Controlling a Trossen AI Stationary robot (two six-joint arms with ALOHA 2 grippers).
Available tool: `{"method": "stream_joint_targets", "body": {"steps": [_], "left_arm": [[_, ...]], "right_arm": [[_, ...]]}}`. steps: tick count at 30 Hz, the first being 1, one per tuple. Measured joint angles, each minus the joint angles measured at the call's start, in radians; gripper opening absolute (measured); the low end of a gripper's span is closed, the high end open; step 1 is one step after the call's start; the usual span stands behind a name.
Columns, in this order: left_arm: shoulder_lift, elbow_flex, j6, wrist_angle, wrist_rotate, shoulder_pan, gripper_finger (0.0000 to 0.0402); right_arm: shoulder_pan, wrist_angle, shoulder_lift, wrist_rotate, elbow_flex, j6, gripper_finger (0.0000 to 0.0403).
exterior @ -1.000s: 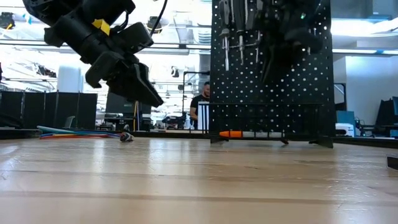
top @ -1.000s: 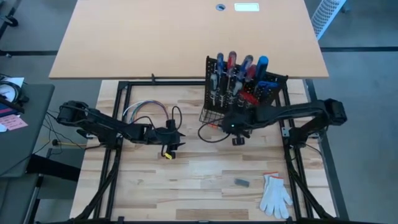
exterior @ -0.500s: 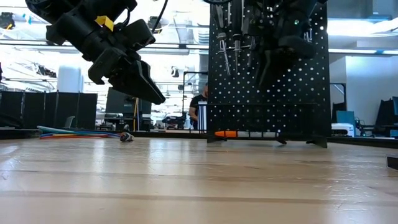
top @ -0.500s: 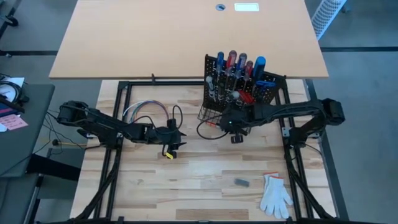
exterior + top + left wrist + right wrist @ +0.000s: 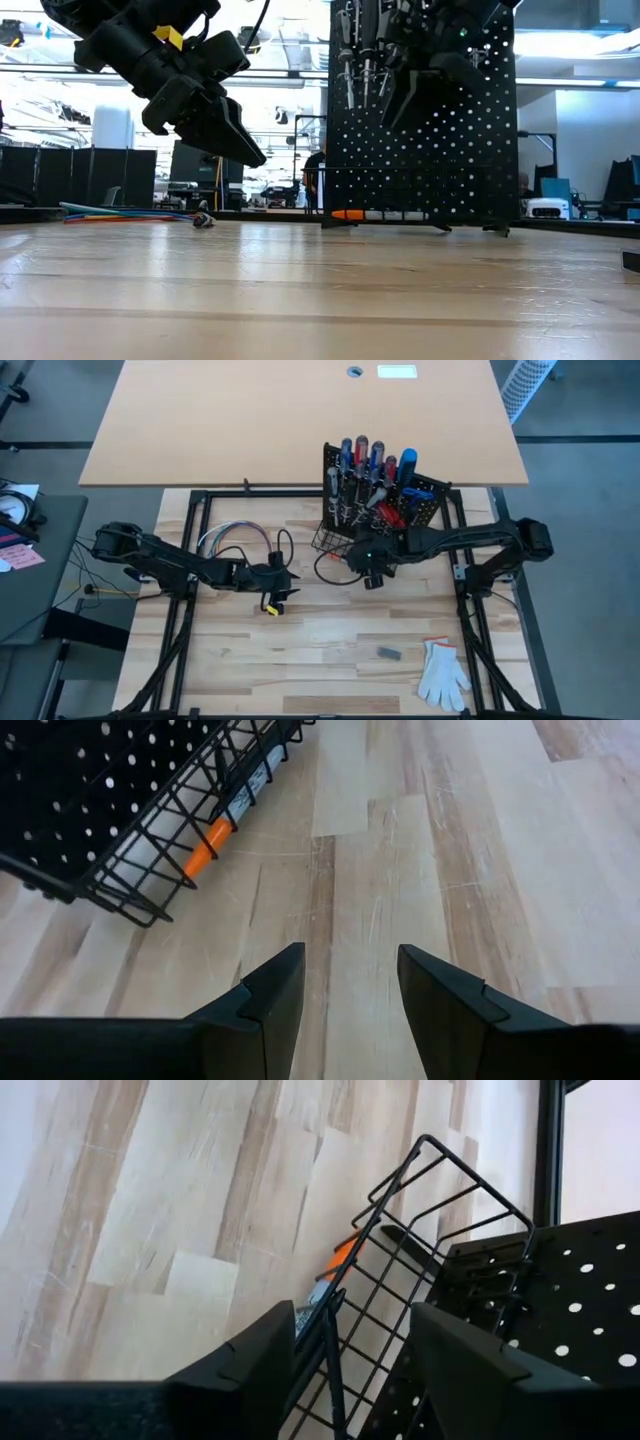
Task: Hang tools onto peg board
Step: Adjust the black peg board
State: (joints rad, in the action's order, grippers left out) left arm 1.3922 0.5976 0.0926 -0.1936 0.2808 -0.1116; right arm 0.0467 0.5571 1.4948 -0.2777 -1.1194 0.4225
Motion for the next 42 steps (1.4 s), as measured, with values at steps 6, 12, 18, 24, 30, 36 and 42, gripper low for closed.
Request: {"method": "stream_joint_targets", "body": {"steps": [6, 12, 18, 24, 30, 36, 42], "left_arm": [[0.000, 0.000, 0.130, -0.066, 0.009, 0.015, 0.0155], [0.000, 0.000, 0.239, -0.246, -0.062, 0.129, 0.0155], [0.000, 0.000, 0.154, -0.266, -0.168, 0.262, 0.0155], [0.036, 0.000, 0.145, -0.233, -0.219, 0.283, 0.0155], [0.165, 0.000, 0.146, -0.336, -0.214, 0.282, 0.0155], [0.193, 0.000, 0.172, -0.419, -0.185, 0.266, 0.0155], [0.195, 0.032, 0.145, -0.397, -0.228, 0.264, 0.0155]], "right_arm": [[0.000, -0.013, 0.000, 0.023, 0.000, -0.006, 0.0197], [0.009, -0.019, -0.001, 0.058, 0.000, -0.019, 0.0198], [0.035, -0.040, -0.002, 0.112, -0.001, -0.022, 0.0210], [0.032, -0.118, 0.000, 0.112, 0.000, 0.079, 0.0210], [0.035, -0.086, 0.000, 0.100, 0.000, 0.240, 0.0205], [0.034, -0.091, 0.000, 0.100, 0.000, 0.343, 0.0203], [0.022, -0.042, 0.000, 0.080, 0.000, 0.465, 0.0203]]}}
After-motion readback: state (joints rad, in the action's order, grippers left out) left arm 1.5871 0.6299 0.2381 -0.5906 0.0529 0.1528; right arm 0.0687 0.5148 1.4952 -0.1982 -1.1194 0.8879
